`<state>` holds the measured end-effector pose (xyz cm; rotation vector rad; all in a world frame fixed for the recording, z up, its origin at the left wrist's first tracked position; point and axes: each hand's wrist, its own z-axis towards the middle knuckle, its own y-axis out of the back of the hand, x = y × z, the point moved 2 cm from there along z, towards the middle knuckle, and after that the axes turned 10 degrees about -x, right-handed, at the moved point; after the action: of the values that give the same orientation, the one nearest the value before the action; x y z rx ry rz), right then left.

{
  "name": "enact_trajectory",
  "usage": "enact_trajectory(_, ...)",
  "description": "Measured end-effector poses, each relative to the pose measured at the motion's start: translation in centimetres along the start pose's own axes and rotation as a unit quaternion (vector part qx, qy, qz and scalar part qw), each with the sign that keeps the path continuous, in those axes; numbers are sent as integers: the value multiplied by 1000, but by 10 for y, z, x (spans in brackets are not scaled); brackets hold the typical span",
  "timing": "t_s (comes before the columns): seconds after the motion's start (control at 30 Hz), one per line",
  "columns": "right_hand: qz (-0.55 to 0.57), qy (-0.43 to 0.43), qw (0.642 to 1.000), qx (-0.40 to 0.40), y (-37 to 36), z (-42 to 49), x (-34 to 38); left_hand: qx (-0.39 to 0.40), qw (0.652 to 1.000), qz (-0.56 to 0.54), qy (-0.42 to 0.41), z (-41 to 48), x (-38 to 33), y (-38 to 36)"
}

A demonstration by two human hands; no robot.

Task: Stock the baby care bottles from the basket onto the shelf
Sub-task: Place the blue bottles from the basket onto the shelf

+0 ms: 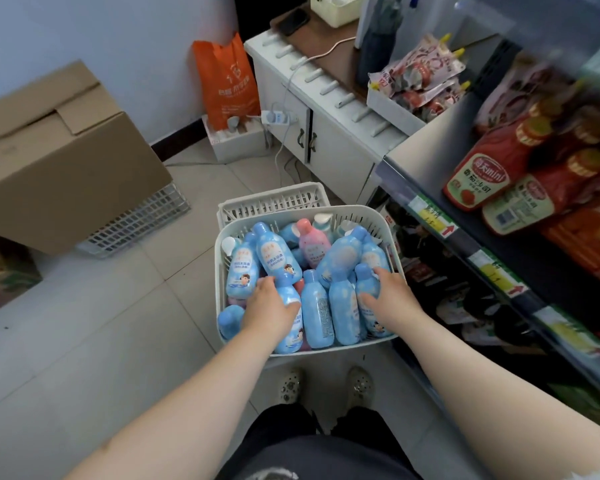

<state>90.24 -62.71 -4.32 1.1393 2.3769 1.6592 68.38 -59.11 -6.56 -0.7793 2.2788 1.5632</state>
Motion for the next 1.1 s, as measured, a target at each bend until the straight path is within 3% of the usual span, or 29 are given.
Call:
enact_trajectory(0.1, -8, -18, 1000, 0, -5, 4, -1, 18, 1000, 15, 15, 5, 2, -1)
enact_trajectory(0.27, 11, -19, 1000, -22, -2, 0, 0, 6, 999, -54, 5, 0, 5, 11)
enact_trajectory(0.53, 162, -16, 975, -148, 59, -28, 12, 5, 973, -214, -85, 2, -36, 77)
enact_trajectory(0.77, 344, 8, 918, -196, 138, -67, 25, 35, 935, -296, -194, 1, -118, 141)
enact_trajectory(1.1, 397, 87, 872, -271, 258, -132, 39, 113, 857, -383, -327, -28, -242, 210)
